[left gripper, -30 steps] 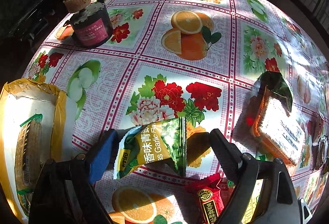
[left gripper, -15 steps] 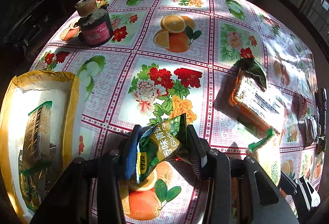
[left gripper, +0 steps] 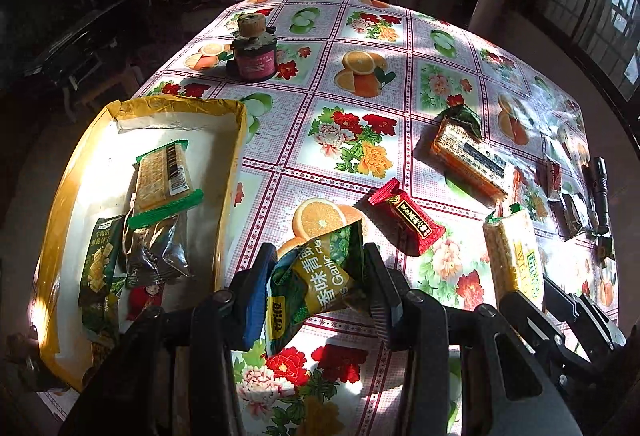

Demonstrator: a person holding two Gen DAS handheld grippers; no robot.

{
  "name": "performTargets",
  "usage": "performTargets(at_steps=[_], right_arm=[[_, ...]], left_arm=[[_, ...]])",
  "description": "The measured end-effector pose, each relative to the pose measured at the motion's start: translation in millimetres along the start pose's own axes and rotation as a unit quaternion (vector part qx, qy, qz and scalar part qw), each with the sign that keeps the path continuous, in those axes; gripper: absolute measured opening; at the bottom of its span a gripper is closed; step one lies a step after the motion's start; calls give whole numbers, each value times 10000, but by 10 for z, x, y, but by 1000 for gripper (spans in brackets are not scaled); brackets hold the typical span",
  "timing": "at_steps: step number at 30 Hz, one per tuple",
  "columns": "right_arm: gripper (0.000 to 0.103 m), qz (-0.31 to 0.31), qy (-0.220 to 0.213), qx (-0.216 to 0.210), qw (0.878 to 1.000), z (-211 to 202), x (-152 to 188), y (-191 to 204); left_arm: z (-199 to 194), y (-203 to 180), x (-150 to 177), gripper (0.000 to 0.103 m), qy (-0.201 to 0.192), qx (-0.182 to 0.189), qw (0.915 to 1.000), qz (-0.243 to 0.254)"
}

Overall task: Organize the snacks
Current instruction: 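Carry both held snacks over the white tray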

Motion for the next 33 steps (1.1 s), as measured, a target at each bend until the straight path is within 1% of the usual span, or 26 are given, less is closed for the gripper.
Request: performTargets(at_steps=[10, 20, 28, 33], right_arm=[[49, -177, -100, -345, 9992, -100, 59, 468], [49, -510, 34, -709, 9962, 22, 126, 1013], [49, -737, 72, -919, 9930, 101, 126, 1368], [49, -858, 113, -1002, 9912, 159, 123, 1548]], left_arm=[[-356, 488, 249, 42, -298, -495, 9983, -70], [-489, 1080, 393, 43, -397, -846, 9947, -420], [-574, 1410, 418, 43, -477, -996, 9918, -638], [-587, 1528, 418, 43, -488, -1015, 9908, -750]])
Point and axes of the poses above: each gripper's, at about its wrist camera, not at the fingertips, and z roughly the way its jaws point, y to its left, x to its underside, the point moved 9 cm from there along z, roughly the way its jaws point, and after that the axes turned 4 degrees about -z, right-handed, at the moved point
